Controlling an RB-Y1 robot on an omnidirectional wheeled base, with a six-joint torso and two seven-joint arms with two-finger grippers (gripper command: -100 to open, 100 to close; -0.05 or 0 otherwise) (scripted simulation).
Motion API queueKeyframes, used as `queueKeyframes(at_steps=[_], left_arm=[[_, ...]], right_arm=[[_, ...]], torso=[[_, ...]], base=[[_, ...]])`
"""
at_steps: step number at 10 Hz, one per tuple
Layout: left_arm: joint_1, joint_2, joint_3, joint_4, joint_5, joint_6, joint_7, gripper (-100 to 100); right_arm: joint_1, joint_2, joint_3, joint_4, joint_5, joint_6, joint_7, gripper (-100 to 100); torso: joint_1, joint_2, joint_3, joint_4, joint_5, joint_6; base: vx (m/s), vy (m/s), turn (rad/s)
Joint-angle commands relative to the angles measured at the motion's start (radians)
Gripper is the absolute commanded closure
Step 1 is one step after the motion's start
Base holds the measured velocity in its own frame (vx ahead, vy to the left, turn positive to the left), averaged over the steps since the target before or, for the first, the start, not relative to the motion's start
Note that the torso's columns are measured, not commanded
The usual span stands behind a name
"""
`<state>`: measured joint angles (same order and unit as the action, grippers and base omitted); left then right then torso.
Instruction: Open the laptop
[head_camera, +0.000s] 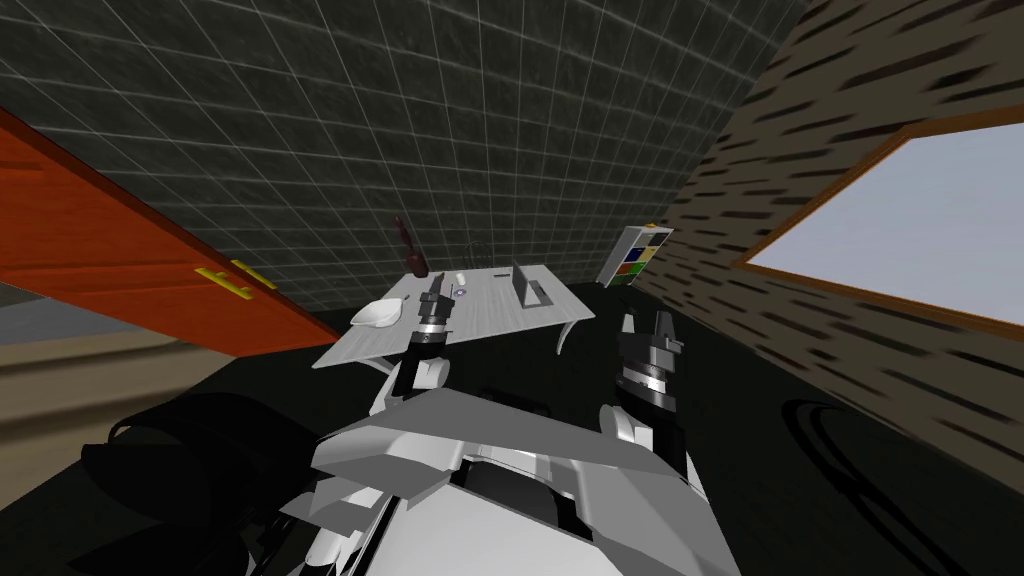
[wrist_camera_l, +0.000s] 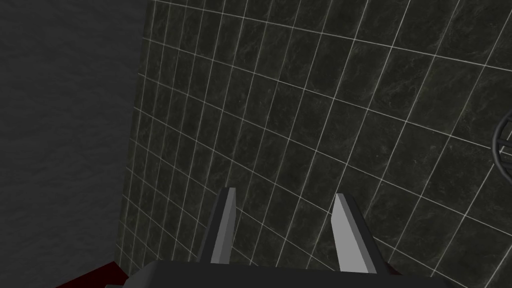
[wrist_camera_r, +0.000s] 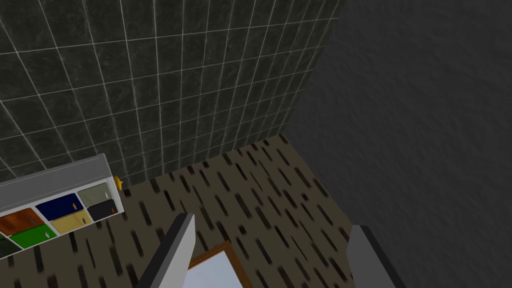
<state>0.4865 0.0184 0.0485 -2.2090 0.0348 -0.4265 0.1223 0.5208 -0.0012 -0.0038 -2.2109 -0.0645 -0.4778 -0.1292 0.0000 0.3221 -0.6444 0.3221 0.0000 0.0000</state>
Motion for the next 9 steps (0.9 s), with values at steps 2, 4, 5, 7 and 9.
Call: queueKeyframes(at_steps=[2,4,5,7,9], left_arm=[[0.0,0.0,0.0,0.0,0.0,0.0,0.0,0],[0.0,0.0,0.0,0.0,0.0,0.0,0.0,0],[0.0,0.0,0.0,0.0,0.0,0.0,0.0,0],[0.0,0.0,0.0,0.0,0.0,0.0,0.0,0],[0.0,0.0,0.0,0.0,0.0,0.0,0.0,0]], right_arm=[[0.0,0.0,0.0,0.0,0.0,0.0,0.0,0],[0.0,0.0,0.0,0.0,0.0,0.0,0.0,0],[-0.005,-0.03,-0.002,0.01,0.006,0.005,0.011,-100],[-0.016,-0.075,-0.008,0.034,0.021,0.016,0.035,-100],[-0.033,-0.121,-0.015,0.067,0.042,0.032,0.072,-100]], torso=[[0.0,0.148,-0.295,0.148,0.0,0.0],[0.0,0.296,-0.59,0.295,0.0,0.0],[0.0,0.369,-0.738,0.369,0.0,0.0],[0.001,0.413,-0.826,0.412,0.0,0.0],[0.0,0.416,-0.831,0.416,0.0,0.0]], base=[[0.0,0.0,0.0],[0.0,0.0,0.0],[0.001,0.008,0.058],[-0.01,0.016,0.092],[-0.017,0.028,0.12]])
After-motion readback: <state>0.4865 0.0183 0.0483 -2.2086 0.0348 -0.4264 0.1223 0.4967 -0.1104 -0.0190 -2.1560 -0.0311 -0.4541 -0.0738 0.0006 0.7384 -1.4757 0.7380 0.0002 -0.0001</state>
